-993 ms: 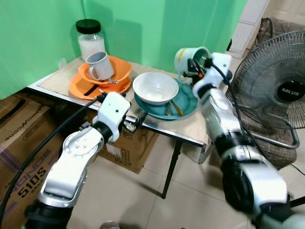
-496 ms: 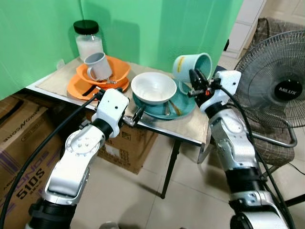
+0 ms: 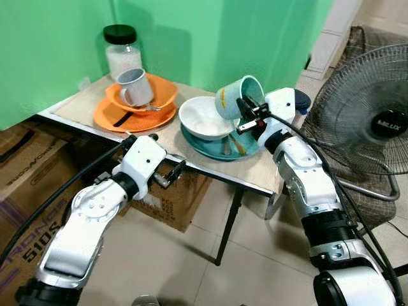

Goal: Setting the table

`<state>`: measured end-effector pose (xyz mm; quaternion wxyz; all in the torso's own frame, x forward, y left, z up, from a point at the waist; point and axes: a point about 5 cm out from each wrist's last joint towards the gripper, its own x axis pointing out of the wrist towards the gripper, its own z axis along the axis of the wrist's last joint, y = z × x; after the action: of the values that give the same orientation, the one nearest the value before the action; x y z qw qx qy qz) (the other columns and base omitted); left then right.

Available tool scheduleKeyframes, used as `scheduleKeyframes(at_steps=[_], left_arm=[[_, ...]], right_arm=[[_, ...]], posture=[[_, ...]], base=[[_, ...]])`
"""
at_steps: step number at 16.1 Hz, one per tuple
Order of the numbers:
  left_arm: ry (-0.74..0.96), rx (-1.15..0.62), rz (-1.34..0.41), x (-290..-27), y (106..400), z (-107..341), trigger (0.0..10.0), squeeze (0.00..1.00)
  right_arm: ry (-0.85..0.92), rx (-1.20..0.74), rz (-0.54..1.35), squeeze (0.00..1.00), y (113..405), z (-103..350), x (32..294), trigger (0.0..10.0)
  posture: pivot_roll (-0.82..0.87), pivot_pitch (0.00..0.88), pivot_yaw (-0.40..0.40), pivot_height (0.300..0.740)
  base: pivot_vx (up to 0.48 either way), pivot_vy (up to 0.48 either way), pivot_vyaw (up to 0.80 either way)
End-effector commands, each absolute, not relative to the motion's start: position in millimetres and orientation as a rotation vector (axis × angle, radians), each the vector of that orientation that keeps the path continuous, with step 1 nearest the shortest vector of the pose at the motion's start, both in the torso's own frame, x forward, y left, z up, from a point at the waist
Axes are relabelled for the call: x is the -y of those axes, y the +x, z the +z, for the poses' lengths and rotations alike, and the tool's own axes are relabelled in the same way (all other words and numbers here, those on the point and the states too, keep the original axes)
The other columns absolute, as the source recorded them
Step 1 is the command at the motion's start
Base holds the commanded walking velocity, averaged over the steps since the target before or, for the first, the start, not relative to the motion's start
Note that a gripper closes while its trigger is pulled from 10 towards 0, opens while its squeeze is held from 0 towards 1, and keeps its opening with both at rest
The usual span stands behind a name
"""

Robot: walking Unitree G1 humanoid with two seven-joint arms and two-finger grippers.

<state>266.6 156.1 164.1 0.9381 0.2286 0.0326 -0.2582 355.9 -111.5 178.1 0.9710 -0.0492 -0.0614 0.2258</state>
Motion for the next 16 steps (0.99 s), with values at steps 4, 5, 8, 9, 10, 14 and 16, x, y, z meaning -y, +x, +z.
scheduleKeyframes(at_steps=[4, 5, 8, 9, 10, 14, 16], left_arm=[[0.49, -0.086, -0.549, -158.3, 262.7, 164.1, 10.0, 0.0], [0.49, -0.086, -0.549, -158.3, 262.7, 164.1, 10.0, 0.0], [0.49, -0.086, -0.549, -158.3, 262.7, 164.1, 10.0, 0.0], [0.49, -0.086, -0.549, -158.3, 262.7, 164.1, 10.0, 0.0], [0.49, -0.086, -0.549, -158.3, 262.7, 164.1, 10.0, 0.0], [0.49, -0.086, -0.549, -158.3, 262.7, 164.1, 10.0, 0.0], [0.49, -0.086, -0.549, -158.3, 262.7, 164.1, 10.0, 0.0]], right_arm=[[-0.151, 0.151, 0.528, 0.0, 360.6, 187.3, 101.7, 0.0], [-0.151, 0.151, 0.528, 0.0, 360.6, 187.3, 101.7, 0.0], [-0.151, 0.151, 0.528, 0.0, 360.6, 187.3, 101.7, 0.0], [-0.151, 0.151, 0.528, 0.0, 360.6, 187.3, 101.7, 0.0], [-0.151, 0.151, 0.528, 0.0, 360.6, 187.3, 101.7, 0.0], [-0.151, 0.151, 0.528, 0.0, 360.6, 187.3, 101.7, 0.0], [-0.151, 0.151, 0.528, 0.0, 360.6, 187.3, 101.7, 0.0]], posture=[[0.16, 0.0, -0.101, 0.74], [0.16, 0.0, -0.101, 0.74], [0.16, 0.0, -0.101, 0.74], [0.16, 0.0, -0.101, 0.74], [0.16, 0.0, -0.101, 0.74], [0.16, 0.0, -0.101, 0.74], [0.16, 0.0, -0.101, 0.74]], base=[[0.0, 0.0, 0.0], [0.0, 0.0, 0.0], [0.0, 0.0, 0.0], [0.0, 0.0, 0.0], [0.0, 0.0, 0.0], [0.0, 0.0, 0.0], [0.0, 0.0, 0.0]])
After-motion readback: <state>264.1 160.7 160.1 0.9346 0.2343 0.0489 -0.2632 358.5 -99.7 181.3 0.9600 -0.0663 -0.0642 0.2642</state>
